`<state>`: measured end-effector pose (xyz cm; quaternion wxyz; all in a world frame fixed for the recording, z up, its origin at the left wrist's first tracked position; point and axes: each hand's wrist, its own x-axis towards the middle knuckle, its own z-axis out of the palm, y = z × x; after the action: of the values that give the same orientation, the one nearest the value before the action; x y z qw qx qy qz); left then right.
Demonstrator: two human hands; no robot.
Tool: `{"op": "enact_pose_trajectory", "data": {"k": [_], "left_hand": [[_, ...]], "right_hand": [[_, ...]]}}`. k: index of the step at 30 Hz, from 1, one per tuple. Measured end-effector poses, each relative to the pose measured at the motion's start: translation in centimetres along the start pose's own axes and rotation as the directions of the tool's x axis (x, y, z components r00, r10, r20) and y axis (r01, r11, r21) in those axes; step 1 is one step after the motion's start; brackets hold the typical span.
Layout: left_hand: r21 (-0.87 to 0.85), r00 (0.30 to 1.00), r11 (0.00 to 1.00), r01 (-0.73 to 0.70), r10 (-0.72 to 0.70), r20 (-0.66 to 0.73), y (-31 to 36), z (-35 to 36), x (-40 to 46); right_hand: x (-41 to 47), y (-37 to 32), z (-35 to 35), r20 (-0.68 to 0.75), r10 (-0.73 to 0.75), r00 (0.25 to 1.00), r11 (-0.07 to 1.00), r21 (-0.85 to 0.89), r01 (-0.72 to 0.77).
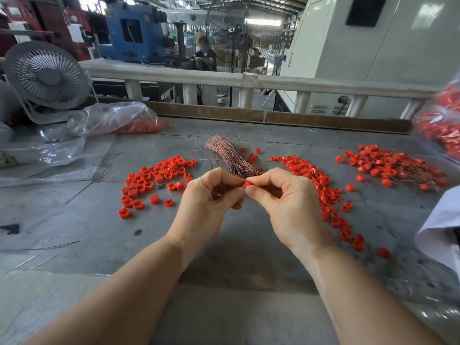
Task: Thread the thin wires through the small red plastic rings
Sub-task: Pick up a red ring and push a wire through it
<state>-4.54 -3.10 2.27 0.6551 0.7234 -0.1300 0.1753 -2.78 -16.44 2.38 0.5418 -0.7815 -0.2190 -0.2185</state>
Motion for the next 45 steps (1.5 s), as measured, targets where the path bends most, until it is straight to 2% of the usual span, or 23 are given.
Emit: {"op": "enact_pose_trajectory", "data": {"k": [4,8,11,20,29,38,45], "left_hand": [[0.004,1.000,1.000,-0.010,0.010,-0.004,-0.10,-0.01,0.03],[-0.104,0.999,0.994,0.022,-0.024,-0.026,-0.11,0.06,0.07],[-0.165,0.999,0.985,0.052,-0.052,0.005,-0.13,-0.02,0.15],[-0.320,0.979,0.926,0.202,-0.181,0.093,-0.11,-0.51,0.34],[-0.315,0.969,0.916,0.246,-0.220,0.116,-0.43,-0.57,0.37],[-0.276,0.957,0.920,0.279,-0.241,0.164,-0.65,-0.48,0.35],[-0.298,0.969,0.922,0.246,-0.230,0.087,-0.81,-0.39,0.42]], "right_hand": [[-0.08,-0.04,0.03,-0.007,-0.039,0.999,0.999,-0.022,0.039],[0.06,-0.30,0.13,-0.031,0.023,0.999,0.995,0.099,-0.020],[0.26,-0.32,0.05,-0.052,0.029,0.998,0.992,0.125,-0.023],[0.21,-0.41,-0.06,-0.046,-0.012,0.999,0.999,0.040,0.014],[0.19,-0.25,-0.07,-0.058,-0.016,0.998,1.000,0.004,0.016],[0.06,0.34,0.20,-0.048,-0.059,0.997,0.992,-0.118,0.053],[0.08,0.13,0.09,0.021,-0.023,1.000,0.993,-0.116,0.025]]}}
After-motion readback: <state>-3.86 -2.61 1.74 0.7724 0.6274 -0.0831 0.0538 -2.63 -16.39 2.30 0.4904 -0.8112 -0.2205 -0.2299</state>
